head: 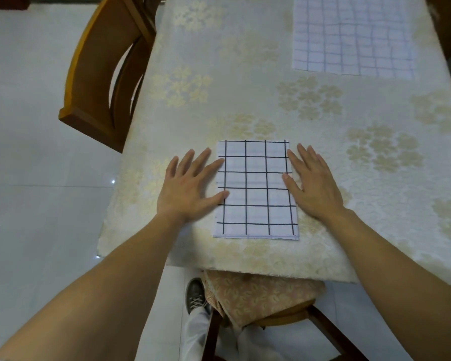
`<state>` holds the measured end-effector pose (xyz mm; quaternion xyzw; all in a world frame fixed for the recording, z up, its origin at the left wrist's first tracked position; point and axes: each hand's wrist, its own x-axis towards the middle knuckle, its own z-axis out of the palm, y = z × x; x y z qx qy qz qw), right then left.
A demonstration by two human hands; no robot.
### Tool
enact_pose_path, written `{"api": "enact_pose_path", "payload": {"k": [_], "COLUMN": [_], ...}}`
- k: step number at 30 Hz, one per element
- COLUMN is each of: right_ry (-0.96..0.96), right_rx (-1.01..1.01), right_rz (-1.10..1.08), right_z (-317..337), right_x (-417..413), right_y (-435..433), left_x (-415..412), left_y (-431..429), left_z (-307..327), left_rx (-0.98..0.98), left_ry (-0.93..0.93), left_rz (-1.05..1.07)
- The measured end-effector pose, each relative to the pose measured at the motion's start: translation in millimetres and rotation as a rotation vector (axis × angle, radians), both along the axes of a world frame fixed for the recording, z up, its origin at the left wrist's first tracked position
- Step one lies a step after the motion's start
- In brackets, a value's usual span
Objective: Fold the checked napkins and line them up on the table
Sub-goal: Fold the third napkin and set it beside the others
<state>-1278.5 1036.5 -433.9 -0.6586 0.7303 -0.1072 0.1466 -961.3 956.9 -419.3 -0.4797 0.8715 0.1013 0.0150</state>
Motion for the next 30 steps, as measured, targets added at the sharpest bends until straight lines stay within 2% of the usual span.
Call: {"api": "enact_pose_path", "payload": {"k": [6, 9, 11, 13, 15, 18, 22, 30], "right_ry": [0.016, 0.028, 0.04, 0.07, 0.091, 0.103, 0.111, 0.191], "right_rx": [-0.081, -0.096, -0.093, -0.068, -0.046, -0.052, -0.048, 0.079], "right_rz": [0.0, -0.002, -0.007, -0.013, -0.008, 0.001, 0.01, 0.071], "right_z": [-5, -6, -5, -2, 2, 2, 4, 5], "right_x": [2, 0, 2, 3, 2, 2, 3, -21], "right_y": [1, 1, 0, 0, 0, 1, -1, -32], "left_x": [-2, -15, -47, -91, -125, -136, -133, -137], "left_y": [4, 19, 35, 53, 65, 72, 78, 77], "left_z": [7, 12, 16, 15, 5, -12, -11, -6], "left_rx": [0.022, -0.135, -0.228, -0.137, -0.011, 0.096, 0.037, 0.079], "left_ry": [0.04, 0.218, 0.361, 0.409, 0.399, 0.347, 0.121, 0.018], "left_rz": [0.009, 0.064, -0.023, -0.151, -0.224, -0.158, -0.144, -0.155]}}
